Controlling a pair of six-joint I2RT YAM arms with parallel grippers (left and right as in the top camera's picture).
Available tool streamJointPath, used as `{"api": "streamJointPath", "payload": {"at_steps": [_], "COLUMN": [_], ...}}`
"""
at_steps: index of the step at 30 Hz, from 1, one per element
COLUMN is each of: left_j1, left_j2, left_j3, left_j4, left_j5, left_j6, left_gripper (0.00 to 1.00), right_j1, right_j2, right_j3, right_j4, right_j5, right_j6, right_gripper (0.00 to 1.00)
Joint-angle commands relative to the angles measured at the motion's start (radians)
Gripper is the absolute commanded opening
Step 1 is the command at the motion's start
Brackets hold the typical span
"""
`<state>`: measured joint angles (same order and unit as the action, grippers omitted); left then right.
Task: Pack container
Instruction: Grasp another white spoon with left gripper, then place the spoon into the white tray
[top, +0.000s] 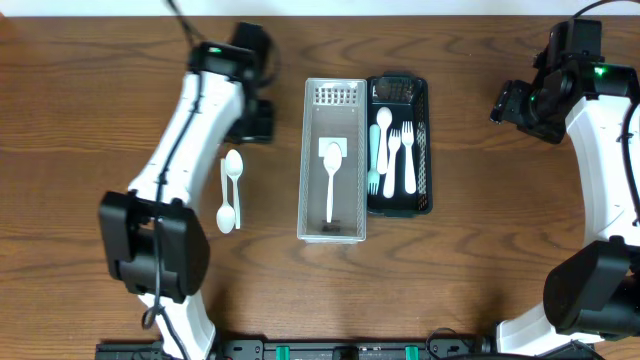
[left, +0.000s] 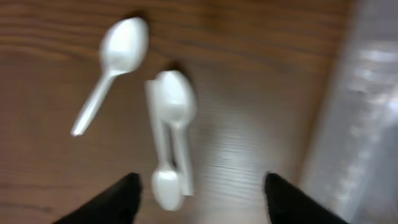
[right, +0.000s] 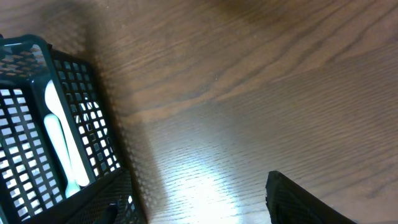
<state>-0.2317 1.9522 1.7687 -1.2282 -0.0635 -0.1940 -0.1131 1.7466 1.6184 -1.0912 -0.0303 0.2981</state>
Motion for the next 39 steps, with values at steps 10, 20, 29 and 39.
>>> {"api": "streamJointPath", "payload": {"at_steps": [10,20,29,39], "left_j1": [0.093,0.093,0.090,0.089], "left_j2": [0.010,0.010,0.010,0.005], "left_j3": [-0.321,-0.486,-0.544,-0.543], "left_j4": [0.214,0.369,0.434,0.409], "left_j5": [0.019,0.075,0.083,0.138], "left_j6": [0.074,0.060,0.059,0.066], "left_gripper": [0.55,0.50,0.41,0.09], "right_j1": [-0.005,-0.005,-0.005,-0.005], "right_j2": [-0.001,-0.001,-0.001,-0.001], "right_j3": [0.006,0.006,0.006,0.006], "right_j4": [0.006,0.005,-0.002,-0.010], "right_j5": [0.003,0.003,0.003,0.003], "right_j6": [-0.015,-0.015,-0.015,-0.016], "right_gripper": [0.75,0.74,0.73,0.72]}}
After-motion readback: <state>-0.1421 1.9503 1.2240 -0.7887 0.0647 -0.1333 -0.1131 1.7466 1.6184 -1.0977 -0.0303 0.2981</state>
